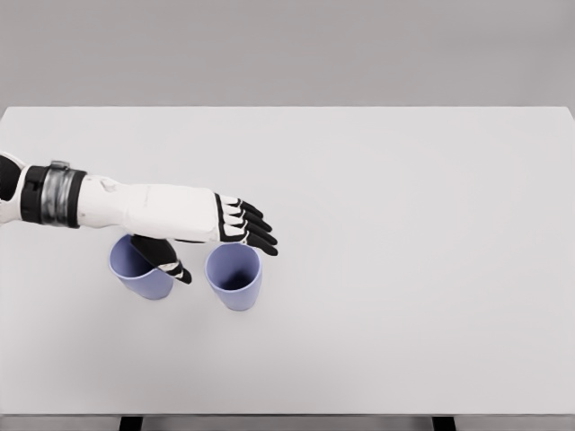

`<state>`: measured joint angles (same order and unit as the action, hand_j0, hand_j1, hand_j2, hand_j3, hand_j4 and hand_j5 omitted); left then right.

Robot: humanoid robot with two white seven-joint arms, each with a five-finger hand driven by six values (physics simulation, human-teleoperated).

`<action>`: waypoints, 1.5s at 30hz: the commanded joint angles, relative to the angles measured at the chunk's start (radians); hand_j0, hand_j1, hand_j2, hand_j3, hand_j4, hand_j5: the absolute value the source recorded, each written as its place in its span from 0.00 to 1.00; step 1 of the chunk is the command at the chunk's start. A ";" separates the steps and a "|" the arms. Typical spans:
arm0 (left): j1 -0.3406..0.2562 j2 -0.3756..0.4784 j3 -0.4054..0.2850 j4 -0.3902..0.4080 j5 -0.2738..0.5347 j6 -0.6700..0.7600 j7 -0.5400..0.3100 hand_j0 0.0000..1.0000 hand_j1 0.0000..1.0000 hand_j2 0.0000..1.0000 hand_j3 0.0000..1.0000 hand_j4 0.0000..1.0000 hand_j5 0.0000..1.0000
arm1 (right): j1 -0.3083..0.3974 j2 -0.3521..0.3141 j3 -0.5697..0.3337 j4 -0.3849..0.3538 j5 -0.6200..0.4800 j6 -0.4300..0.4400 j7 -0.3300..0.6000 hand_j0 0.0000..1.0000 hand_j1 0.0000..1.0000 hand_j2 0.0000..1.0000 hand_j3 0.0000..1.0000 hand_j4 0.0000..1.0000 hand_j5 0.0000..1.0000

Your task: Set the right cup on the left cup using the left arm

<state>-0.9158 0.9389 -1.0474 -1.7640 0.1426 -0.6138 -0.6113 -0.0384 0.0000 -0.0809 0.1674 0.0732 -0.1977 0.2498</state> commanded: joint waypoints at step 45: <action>0.160 -0.066 0.156 0.008 -0.127 0.003 0.000 1.00 1.00 1.00 1.00 1.00 1.00 | 0.000 0.000 0.001 0.000 0.000 0.000 0.000 1.00 1.00 1.00 1.00 1.00 1.00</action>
<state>-0.7563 0.8783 -0.8909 -1.7567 0.0127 -0.6136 -0.6113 -0.0384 0.0000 -0.0796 0.1672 0.0733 -0.1977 0.2498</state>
